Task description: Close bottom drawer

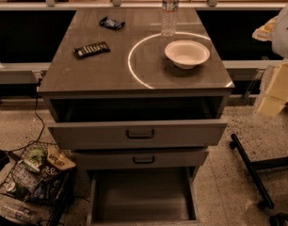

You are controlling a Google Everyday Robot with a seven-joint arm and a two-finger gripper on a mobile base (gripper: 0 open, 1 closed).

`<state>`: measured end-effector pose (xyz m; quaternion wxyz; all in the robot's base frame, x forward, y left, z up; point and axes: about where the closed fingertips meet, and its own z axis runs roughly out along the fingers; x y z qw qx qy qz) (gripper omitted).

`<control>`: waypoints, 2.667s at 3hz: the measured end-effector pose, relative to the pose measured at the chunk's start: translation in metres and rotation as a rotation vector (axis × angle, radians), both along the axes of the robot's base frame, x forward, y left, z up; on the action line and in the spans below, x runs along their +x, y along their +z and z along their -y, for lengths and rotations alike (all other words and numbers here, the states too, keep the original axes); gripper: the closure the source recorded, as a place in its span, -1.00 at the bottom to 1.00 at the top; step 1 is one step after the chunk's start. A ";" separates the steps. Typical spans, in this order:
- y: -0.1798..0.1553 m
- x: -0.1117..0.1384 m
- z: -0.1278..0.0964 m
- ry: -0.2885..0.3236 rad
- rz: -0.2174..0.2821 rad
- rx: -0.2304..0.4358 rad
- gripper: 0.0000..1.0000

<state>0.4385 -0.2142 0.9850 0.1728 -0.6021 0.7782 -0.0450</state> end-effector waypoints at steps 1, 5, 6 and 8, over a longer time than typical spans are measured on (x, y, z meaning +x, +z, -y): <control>0.000 0.000 0.000 0.000 0.000 0.000 -1.00; -0.153 -0.032 0.042 0.067 -0.003 -0.112 -1.00; -0.231 -0.050 0.055 0.065 -0.031 -0.069 -1.00; -0.344 -0.087 0.039 0.025 -0.066 -0.010 -1.00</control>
Offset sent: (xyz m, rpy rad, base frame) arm 0.0080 0.0306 -0.0032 -0.1739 -0.0107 0.0399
